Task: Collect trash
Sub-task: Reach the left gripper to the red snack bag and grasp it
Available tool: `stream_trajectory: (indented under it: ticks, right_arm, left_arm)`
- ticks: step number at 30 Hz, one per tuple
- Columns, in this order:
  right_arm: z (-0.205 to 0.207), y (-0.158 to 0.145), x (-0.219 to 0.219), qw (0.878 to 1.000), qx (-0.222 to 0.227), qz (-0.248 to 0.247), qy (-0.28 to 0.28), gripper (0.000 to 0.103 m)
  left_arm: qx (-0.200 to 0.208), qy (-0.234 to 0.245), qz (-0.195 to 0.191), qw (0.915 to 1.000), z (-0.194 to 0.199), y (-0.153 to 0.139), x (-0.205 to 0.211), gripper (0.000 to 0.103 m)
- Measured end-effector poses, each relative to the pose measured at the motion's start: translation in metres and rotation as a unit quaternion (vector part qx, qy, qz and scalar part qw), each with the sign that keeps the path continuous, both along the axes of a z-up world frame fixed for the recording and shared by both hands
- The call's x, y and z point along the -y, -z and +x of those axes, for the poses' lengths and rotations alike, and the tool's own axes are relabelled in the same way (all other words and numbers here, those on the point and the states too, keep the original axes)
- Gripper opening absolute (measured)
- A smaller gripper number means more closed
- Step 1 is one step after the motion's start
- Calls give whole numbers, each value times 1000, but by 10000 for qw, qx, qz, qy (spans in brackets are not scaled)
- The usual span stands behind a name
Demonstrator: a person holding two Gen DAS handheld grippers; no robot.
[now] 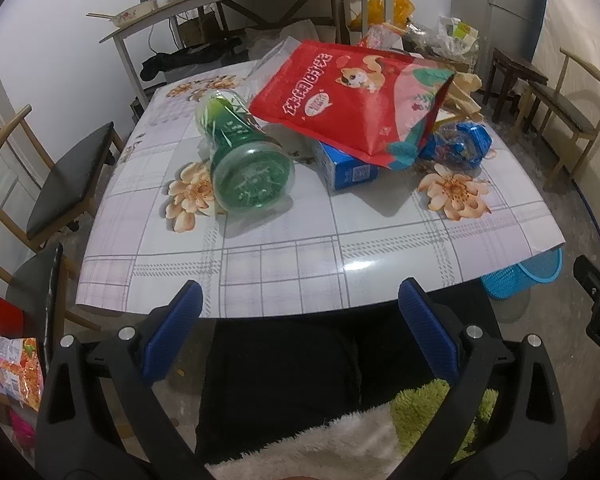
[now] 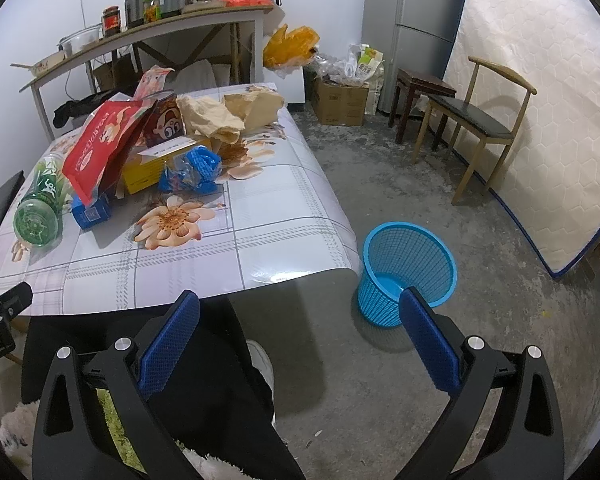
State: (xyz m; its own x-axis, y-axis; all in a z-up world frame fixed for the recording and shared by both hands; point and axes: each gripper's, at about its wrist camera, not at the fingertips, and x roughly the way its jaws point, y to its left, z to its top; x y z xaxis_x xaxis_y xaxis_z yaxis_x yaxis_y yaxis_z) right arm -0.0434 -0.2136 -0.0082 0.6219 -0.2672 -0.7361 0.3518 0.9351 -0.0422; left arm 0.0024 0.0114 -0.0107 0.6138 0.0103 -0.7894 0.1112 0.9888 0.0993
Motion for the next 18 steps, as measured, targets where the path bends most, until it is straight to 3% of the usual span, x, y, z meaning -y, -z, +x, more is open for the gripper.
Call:
stream_trajectory:
  ticks: [5,12,15,18]
  right_arm:
    - [11,-8,-6,9997,24,175,-187,97]
    - [33,-30,-19,9985,88,-324,-435,97]
    - [36,-39,-17,9969,379,-132,-672,97]
    - [41,-44,-14,9948,626,168,-783,97]
  left_arm:
    - [179,-152,-53,9997,6,-8,-14,94]
    - [408,-396,-350,9978,22,-20,-49,94]
    - [554,-266,-515,9968,30,-25,-57,94]
    - [770,238,-864,9930,37,-32,-60,94]
